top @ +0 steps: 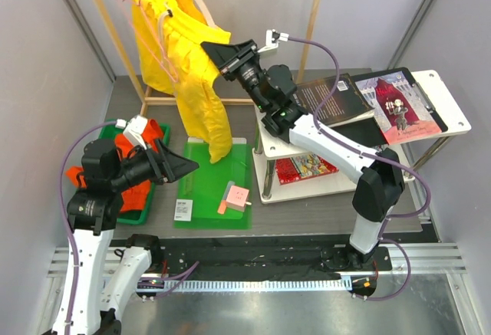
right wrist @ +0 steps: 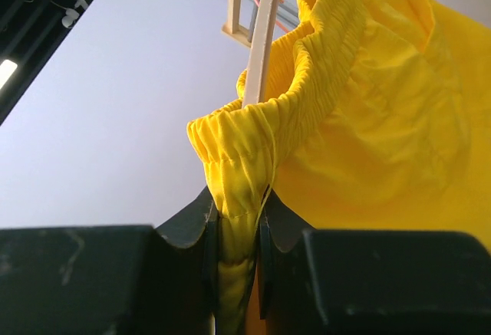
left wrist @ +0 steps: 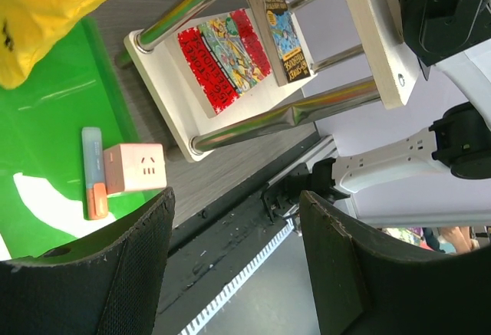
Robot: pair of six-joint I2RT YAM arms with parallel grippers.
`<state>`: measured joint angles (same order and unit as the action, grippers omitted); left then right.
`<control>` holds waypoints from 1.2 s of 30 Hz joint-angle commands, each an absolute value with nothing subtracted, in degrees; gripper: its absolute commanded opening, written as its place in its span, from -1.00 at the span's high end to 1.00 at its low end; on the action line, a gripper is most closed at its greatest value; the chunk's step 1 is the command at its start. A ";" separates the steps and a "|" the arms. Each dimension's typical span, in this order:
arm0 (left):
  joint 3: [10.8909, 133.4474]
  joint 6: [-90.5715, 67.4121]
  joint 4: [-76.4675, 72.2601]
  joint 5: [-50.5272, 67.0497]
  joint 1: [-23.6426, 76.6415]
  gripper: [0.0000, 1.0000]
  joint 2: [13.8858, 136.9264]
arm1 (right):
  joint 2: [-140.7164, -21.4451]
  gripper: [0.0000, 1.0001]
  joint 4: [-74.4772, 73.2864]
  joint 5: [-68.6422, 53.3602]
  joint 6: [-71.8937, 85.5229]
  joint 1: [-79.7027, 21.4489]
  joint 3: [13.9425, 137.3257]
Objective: Remove the shorts from the hanger
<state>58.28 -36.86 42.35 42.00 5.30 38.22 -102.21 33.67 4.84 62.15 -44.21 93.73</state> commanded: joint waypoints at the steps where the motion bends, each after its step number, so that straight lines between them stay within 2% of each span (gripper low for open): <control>1: 60.29 -35.68 42.80 42.10 5.54 -0.31 38.41 | -98.53 0.98 48.43 4.48 62.93 -44.47 91.15; 18: 65.21 -32.87 45.88 38.58 5.54 -0.33 39.90 | -87.55 0.98 39.21 4.13 57.57 -44.38 80.42; 31: 72.68 -34.44 44.74 33.40 5.45 -0.43 41.92 | -81.47 0.98 16.99 -1.65 40.09 -44.47 88.41; 36: 75.14 -41.64 34.12 39.19 5.54 -0.39 45.61 | -82.00 0.98 8.36 -4.13 31.30 -44.47 94.83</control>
